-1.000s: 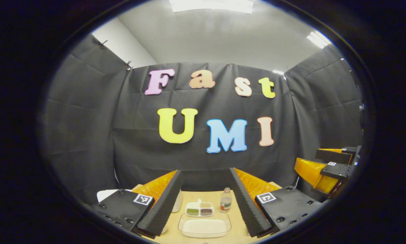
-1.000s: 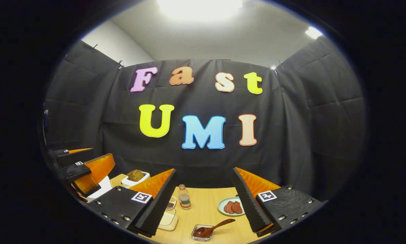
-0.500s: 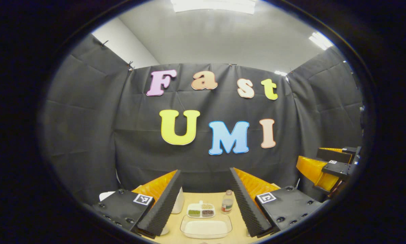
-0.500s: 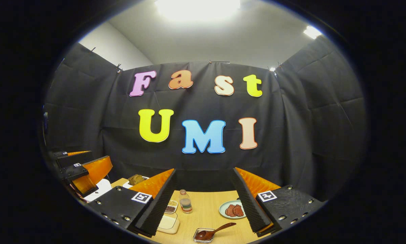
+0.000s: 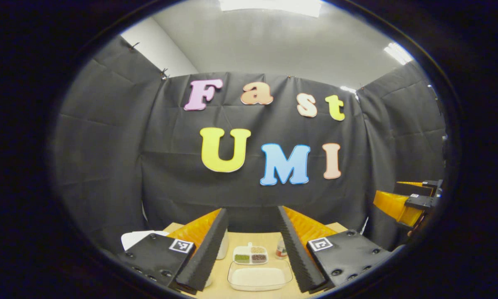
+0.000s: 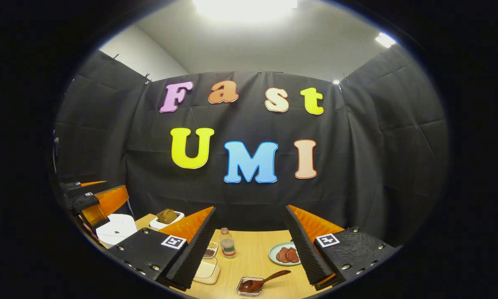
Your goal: Close the left gripper, press the button to open the rice cooker; take a wooden spoon from the chopstick holder with the right hand, scoop a spoonful of rice and pour it into the rice cooker, then put the wooden spoon back into the chopstick holder.
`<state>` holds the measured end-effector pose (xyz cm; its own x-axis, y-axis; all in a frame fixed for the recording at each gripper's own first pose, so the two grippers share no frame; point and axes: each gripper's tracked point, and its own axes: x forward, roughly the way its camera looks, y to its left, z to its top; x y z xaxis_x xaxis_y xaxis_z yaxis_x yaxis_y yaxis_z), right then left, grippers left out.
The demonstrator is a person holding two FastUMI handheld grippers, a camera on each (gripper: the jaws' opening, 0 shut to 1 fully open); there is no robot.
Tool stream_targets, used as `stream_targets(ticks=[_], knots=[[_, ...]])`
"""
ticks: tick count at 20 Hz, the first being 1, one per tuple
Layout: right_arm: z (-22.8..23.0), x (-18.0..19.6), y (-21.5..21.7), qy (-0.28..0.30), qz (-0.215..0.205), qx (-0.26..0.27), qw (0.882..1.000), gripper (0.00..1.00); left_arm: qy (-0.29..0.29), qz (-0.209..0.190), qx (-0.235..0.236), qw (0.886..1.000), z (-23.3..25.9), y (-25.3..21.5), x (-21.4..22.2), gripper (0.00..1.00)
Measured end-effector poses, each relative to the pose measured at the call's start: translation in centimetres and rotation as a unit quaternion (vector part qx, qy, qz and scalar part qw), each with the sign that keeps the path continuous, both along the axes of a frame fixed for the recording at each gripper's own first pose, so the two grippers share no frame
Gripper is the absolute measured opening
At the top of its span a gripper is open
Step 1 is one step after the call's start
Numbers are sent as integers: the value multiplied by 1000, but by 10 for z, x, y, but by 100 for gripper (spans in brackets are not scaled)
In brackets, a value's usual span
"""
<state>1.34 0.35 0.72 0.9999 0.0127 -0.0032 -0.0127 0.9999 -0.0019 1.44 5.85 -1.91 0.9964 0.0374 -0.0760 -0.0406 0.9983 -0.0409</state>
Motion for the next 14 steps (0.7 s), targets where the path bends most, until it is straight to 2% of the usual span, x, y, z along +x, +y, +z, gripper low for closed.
stream_targets(ticks=[2,3,4,5,6,11,14], knots=[[-3,2,1,2,2,-2,1000,98,32,1,-23,999,-21,16,4,60],[-5,5,3,4,4,-3,1000,98,49,7,-35,998,-33,27,6,56],[-8,7,4,7,6,-4,1000,97,65,22,-44,997,-47,44,7,34],[-12,10,6,11,8,-5,1000,97,82,32,-55,995,-60,60,12,19],[-16,12,8,16,11,-6,1000,98,102,30,-70,992,-73,67,12,10],[-31,24,18,35,23,-12,999,98,179,76,-81,978,-130,146,3,9],[-39,30,22,45,26,-13,999,98,220,81,-99,967,-166,179,-1,9]])
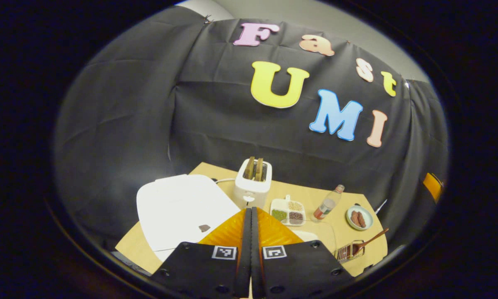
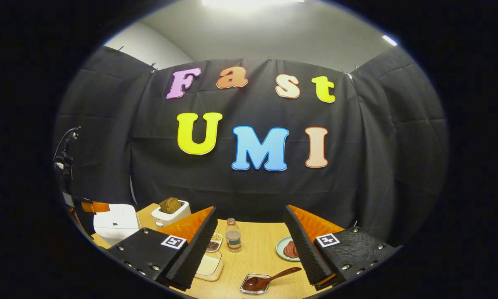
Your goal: Close the left gripper, press the button to open the rice cooker; take a wooden spoon from the chopstick holder with the right hand, scoop a spoonful of rice and pour it into the rice cooker, then put the wooden spoon back into the chopstick holder.
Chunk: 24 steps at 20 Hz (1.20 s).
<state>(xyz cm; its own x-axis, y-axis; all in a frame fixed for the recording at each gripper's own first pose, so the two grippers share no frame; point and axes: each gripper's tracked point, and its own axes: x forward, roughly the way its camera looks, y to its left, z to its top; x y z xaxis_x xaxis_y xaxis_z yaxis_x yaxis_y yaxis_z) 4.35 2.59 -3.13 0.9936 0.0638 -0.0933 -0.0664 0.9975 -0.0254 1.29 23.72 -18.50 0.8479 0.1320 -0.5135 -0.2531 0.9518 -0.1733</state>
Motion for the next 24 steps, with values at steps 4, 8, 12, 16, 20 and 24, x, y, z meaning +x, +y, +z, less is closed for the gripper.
stream_targets(ticks=[4,8,12,16,20,24], knots=[[-10,8,3,13,2,-5,1000,97,43,35,-53,997,-40,40,-1,10],[-15,14,3,21,2,-9,1000,98,76,56,-52,994,-71,68,6,10],[-19,18,3,27,-1,-9,1000,97,103,67,-46,991,-92,77,5,10],[-21,18,3,34,-2,-7,999,98,122,68,-34,990,-108,77,3,10],[-20,17,6,30,4,-13,999,98,93,72,5,993,-81,84,7,10],[-17,13,12,27,14,-14,999,98,5,90,89,992,0,89,20,21]])
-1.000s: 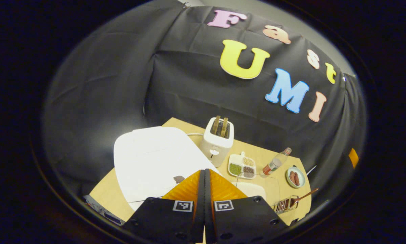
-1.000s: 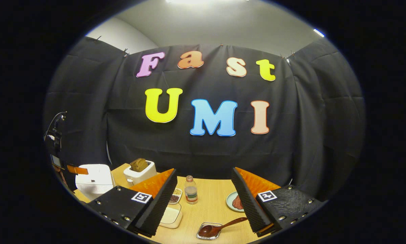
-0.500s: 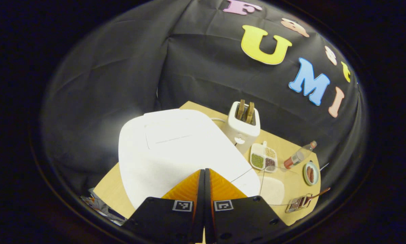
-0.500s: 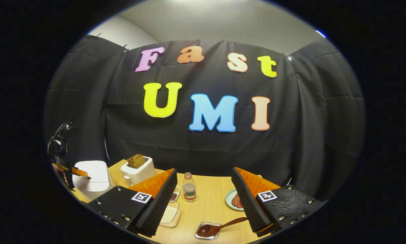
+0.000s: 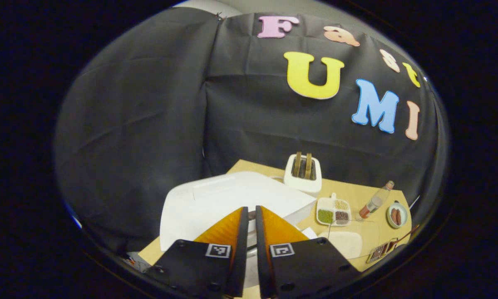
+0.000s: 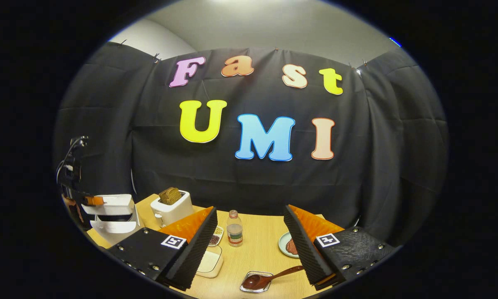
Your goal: Close the left gripper, press the button to open the rice cooker; take a wooden spoon from the chopstick holder with the right hand, scoop a spoonful of rice and pour it into the rice cooker, then put the wooden spoon back into the chopstick holder.
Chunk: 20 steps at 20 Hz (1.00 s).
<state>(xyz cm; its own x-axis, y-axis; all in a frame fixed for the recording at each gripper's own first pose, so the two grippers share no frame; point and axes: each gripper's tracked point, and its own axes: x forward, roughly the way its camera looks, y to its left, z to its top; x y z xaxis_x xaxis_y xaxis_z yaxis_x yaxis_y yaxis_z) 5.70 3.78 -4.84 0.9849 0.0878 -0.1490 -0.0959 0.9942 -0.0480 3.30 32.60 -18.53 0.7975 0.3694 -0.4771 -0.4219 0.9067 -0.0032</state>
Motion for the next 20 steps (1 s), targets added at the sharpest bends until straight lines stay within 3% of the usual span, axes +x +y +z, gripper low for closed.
stream_targets(ticks=[1,2,4,7,11,20], knots=[[3,0,0,-2,1,-1,1000,98,-20,-3,12,1000,22,-4,3,31],[4,-2,0,-5,3,0,1000,98,-41,-14,20,999,38,-9,5,53],[7,-4,1,-11,5,4,1000,98,-77,-25,35,996,71,-20,3,84],[8,-6,-5,-14,1,4,1000,98,-128,-36,53,990,114,-40,-2,90],[10,-14,-16,-26,0,23,999,98,-182,-67,65,979,151,-90,-12,89],[7,-11,-81,-69,-57,7,996,98,-208,-128,87,966,156,-190,-25,93]])
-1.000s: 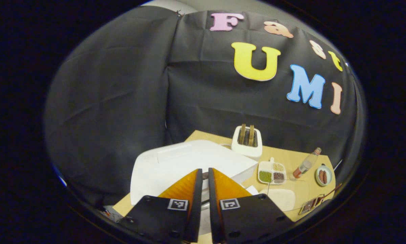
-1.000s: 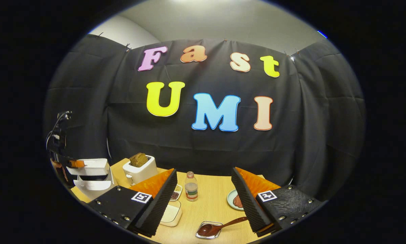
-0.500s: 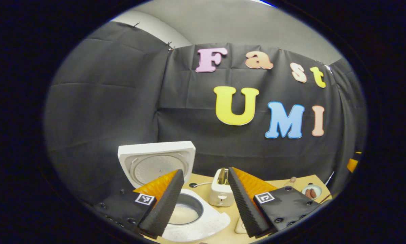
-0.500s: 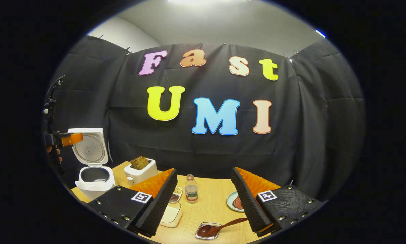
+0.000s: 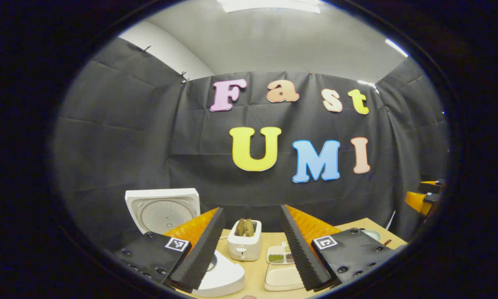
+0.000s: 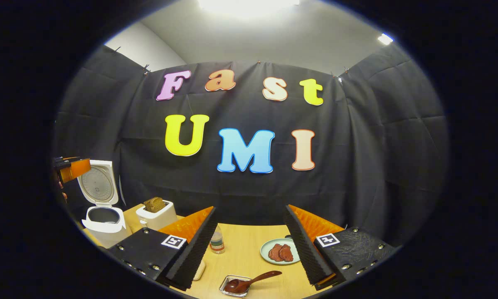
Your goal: Close the left gripper, press the button to open the rice cooker; take a wooden spoon from the chopstick holder with the right hand, scoop a spoonful of rice and pour it into the rice cooker, then put the wooden spoon back into the chopstick holder.
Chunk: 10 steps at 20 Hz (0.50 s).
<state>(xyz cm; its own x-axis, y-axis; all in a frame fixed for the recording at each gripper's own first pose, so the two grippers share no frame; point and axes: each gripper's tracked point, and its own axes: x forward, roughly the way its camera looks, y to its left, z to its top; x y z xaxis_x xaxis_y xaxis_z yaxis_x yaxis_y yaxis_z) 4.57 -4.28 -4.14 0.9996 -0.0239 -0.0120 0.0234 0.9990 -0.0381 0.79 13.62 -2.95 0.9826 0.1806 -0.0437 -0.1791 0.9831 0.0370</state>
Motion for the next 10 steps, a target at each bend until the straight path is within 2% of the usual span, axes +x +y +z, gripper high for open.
stream_targets(ticks=[3,5,6,8,9,10], knots=[[-26,8,-16,15,-9,3,1000,98,14,-30,1,999,-7,-26,5,89],[-49,13,-25,35,-13,17,999,98,15,-37,-1,999,-9,-36,7,90],[-63,15,-31,49,-18,26,998,98,14,-41,-3,999,-9,-42,8,94],[-91,22,-42,74,-31,42,996,98,22,-49,-9,998,-14,-50,9,94],[-106,27,-46,88,-37,49,994,97,24,-50,-9,998,-13,-54,10,91],[-121,30,-48,104,-39,55,992,97,27,-48,-6,998,-13,-54,9,94]])
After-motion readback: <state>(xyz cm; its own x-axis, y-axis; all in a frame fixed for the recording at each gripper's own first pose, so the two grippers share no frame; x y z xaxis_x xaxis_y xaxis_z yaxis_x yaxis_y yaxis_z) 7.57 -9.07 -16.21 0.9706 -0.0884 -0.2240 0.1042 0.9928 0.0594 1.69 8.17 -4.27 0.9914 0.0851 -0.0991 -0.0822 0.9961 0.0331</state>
